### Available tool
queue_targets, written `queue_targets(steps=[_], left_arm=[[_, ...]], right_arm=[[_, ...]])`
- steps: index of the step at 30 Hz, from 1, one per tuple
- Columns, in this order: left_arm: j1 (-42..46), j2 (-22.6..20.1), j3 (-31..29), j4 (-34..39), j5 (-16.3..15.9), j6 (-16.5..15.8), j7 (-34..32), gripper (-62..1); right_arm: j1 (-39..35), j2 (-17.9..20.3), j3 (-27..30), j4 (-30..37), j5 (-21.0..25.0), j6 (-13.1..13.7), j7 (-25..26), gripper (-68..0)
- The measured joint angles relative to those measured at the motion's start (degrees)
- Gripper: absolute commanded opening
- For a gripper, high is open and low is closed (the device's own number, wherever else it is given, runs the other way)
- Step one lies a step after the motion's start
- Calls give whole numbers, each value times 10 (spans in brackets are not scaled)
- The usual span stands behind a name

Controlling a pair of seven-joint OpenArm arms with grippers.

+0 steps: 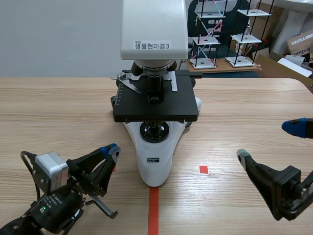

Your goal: Return to the home posture

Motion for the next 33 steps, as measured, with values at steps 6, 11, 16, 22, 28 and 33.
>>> queue_targets(steps=[6, 11, 16, 22, 28, 33], left_arm=[[0, 0, 0, 0, 0, 0, 0, -573], [0, 0, 0, 0, 0, 0, 0, -573], [0, 0, 0, 0, 0, 0, 0, -573], [0, 0, 0, 0, 0, 0, 0, -573], [0, 0, 0, 0, 4, 0, 2, -573], [17, -18, -3, 16, 15, 0, 24, -582]], right_arm=[[0, 0, 0, 0, 0, 0, 0, -67], [0, 0, 0, 0, 0, 0, 0, -67], [0, 0, 0, 0, 0, 0, 0, -67], [0, 0, 0, 0, 0, 0, 0, -67], [0, 0, 0, 0, 0, 0, 0, -67], [0, 0, 0, 0, 0, 0, 0, -67]])
